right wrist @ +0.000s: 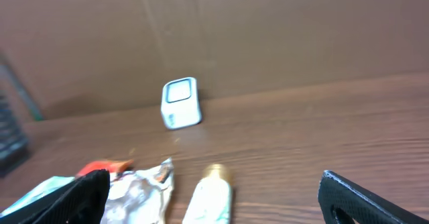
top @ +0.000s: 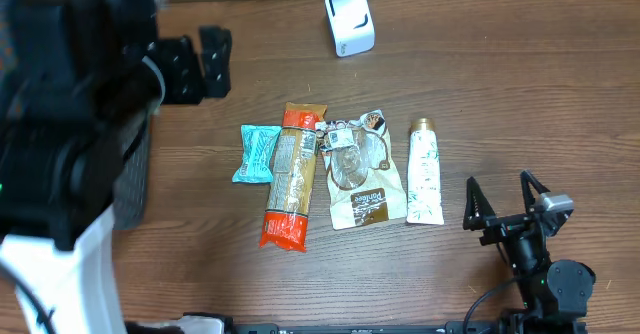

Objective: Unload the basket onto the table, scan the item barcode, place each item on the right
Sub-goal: 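Raise the left gripper clear and move the right gripper toward the tube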

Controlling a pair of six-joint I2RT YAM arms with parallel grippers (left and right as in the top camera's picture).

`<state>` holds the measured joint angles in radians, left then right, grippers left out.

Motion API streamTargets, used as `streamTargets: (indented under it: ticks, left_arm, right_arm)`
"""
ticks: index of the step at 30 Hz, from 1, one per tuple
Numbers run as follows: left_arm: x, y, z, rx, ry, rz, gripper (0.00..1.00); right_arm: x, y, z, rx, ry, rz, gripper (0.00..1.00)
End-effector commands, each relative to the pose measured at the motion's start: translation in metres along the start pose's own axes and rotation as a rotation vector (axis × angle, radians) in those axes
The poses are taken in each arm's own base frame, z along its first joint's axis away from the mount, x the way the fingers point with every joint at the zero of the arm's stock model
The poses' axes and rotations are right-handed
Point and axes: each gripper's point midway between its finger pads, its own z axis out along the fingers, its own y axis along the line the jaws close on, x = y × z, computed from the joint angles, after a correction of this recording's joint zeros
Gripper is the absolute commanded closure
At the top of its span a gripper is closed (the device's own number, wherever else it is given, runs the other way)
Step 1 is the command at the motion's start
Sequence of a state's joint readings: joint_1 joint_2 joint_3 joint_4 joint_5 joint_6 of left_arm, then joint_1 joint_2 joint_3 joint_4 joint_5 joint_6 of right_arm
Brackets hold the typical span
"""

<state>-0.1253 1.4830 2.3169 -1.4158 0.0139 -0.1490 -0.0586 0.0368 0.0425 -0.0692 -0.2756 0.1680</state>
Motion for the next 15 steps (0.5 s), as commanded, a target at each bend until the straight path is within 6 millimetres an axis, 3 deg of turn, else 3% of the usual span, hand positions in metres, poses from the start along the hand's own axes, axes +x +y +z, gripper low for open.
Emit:
streamTargets:
  ticks: [1, 4, 8, 12, 15]
  left_arm:
    - [0.000, 0.002, -0.001, -0.012, -0.001, 0.023, 0.00]
    - [0.000, 0.002, -0.002, -0.012, -0.004, 0.023, 0.00]
    - [0.001, 0.002, 0.003, -0.013, 0.007, 0.023, 0.00]
    - [0.001, 0.002, 0.006, -0.014, 0.014, 0.023, 0.00]
    - [0.002, 0.002, 0.008, -0.015, 0.018, 0.023, 0.00]
  right_arm:
    - [-0.050, 0.028, -0.004, -0.097, -0.038, 0.000, 0.00]
    - [-0.071, 0.040, 0.003, -0.135, 0.043, -0.001, 0.00]
    - [-0.086, 0.048, 0.036, -0.153, 0.351, 0.086, 0.00]
    - [-0.078, 0.049, 0.060, -0.140, 0.602, 0.116, 0.00]
    - [-0.055, 0.049, 0.077, -0.107, 0.797, 0.102, 0.00]
